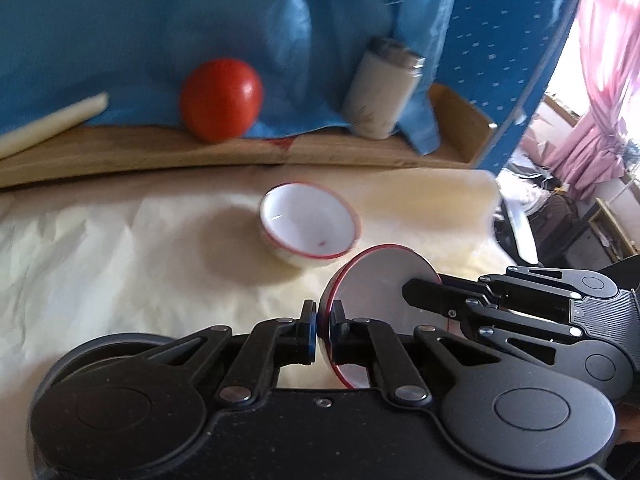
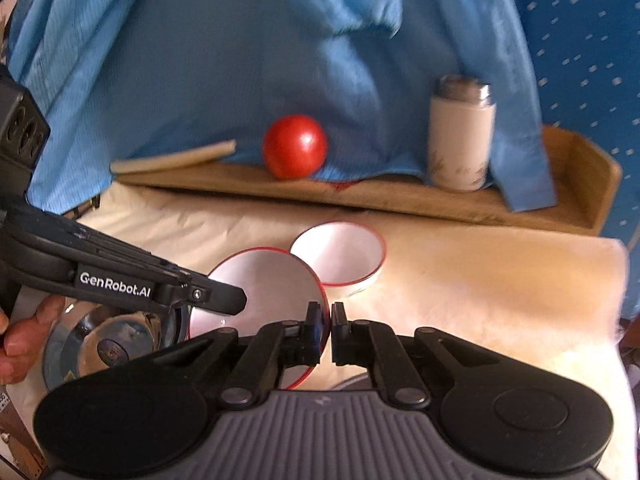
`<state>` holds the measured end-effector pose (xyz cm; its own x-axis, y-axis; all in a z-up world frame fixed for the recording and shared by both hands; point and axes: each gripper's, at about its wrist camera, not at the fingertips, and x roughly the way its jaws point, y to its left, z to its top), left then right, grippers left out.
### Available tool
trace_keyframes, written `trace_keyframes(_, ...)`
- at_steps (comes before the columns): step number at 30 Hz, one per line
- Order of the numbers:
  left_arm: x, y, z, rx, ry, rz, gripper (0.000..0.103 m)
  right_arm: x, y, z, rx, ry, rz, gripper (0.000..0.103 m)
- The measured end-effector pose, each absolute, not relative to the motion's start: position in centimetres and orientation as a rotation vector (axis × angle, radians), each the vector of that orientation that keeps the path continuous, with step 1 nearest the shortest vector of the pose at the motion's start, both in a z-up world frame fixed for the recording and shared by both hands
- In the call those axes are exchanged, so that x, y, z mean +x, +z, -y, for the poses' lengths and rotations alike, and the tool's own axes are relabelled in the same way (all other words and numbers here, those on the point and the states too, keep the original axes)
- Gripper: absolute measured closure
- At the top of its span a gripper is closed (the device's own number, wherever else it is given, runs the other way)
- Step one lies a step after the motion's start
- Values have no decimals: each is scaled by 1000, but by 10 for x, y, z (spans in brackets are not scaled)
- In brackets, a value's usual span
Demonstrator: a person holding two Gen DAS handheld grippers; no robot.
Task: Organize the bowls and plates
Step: 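Close the right gripper on the white bowl rim beside the left gripper, then lower the white bowl with both grippers onto the dark plate, open both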
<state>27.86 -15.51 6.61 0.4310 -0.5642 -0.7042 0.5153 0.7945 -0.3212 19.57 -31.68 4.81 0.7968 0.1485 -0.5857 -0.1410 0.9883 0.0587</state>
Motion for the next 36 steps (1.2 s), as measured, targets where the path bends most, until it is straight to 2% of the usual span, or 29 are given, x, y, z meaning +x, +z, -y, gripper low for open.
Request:
trace_keyframes(10, 248, 76, 209, -38, -791, -890, 97, 145, 66, 360, 18, 44, -608, 98)
trace_keyframes(18, 223, 68, 247, 75, -843, -922, 97, 124, 56, 383, 39, 25, -676, 98)
trace_keyframes(36, 220, 51, 257, 197, -801, -1010, 95, 131, 36, 388, 72, 93, -749, 97)
